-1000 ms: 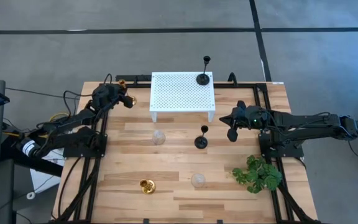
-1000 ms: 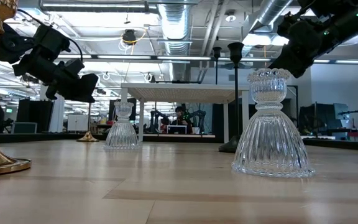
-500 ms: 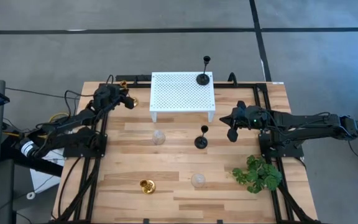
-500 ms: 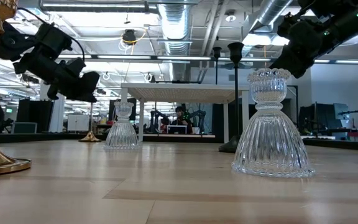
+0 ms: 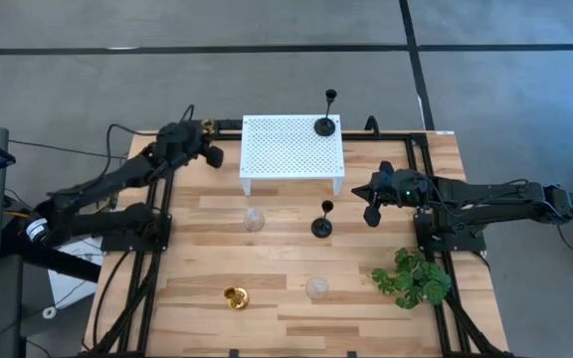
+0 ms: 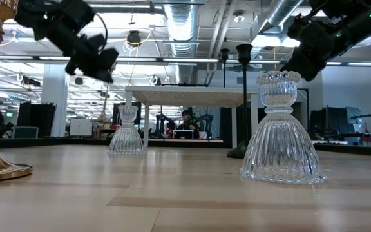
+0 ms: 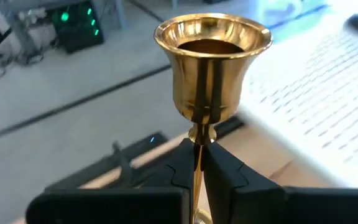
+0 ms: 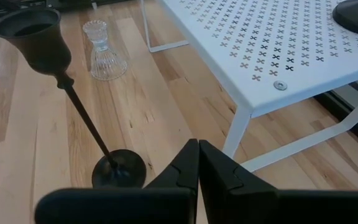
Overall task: Pick & Place candle stick holders
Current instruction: Put the top gold candle holder on the shelf, then put the top transparent candle holder on the shelf
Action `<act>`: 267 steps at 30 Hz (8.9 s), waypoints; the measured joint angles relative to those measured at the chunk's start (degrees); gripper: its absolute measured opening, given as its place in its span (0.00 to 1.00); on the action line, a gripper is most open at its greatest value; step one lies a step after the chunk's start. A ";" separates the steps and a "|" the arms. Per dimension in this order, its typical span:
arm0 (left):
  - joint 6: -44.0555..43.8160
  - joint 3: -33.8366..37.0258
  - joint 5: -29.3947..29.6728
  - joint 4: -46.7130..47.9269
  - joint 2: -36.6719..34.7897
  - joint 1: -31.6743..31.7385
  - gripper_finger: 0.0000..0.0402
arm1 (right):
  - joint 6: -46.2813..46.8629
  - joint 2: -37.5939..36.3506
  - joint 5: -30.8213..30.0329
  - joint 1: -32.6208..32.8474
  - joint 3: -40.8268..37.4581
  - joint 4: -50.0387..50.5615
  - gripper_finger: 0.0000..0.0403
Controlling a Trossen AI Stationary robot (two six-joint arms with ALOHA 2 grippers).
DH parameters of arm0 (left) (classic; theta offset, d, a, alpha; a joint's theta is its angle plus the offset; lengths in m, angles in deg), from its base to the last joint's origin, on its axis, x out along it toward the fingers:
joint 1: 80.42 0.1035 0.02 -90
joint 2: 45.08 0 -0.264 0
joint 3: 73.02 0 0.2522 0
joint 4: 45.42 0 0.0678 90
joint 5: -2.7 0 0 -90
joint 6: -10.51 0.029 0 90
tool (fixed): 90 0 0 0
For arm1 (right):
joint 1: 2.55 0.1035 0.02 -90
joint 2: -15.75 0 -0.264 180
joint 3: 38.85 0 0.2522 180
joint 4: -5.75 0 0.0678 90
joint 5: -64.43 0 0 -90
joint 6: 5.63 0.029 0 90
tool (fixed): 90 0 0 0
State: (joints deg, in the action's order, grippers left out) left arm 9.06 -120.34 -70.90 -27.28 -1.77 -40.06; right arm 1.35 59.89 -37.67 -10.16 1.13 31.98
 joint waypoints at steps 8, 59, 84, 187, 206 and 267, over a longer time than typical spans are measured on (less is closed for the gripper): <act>4.12 -10.42 0.18 0.99 0.00 -5.24 0.04 | 0.01 -0.02 0.00 0.00 0.00 0.59 0.00; 2.44 -34.36 -12.17 -4.37 31.50 -2.32 0.04 | 0.15 0.00 -0.24 -0.02 0.00 0.87 0.00; 1.13 -34.25 -12.25 -3.37 31.48 -2.37 0.04 | 0.13 0.00 -0.24 -0.02 0.00 0.87 0.00; 8.08 -30.46 -27.04 30.22 -1.22 -10.85 0.02 | 0.15 -0.01 -0.24 0.00 0.00 1.91 0.00; 10.25 5.75 -26.61 3.82 -23.58 -10.85 0.02 | 0.15 0.00 -0.24 0.00 0.00 1.92 0.00; 6.51 16.21 -33.39 -11.34 -14.53 -10.83 0.03 | 0.11 0.00 0.00 0.00 0.00 1.86 0.00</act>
State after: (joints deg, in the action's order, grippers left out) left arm 15.57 -104.13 -104.29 -38.62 -16.30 -50.89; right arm 1.46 59.89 -37.67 -10.16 1.13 33.84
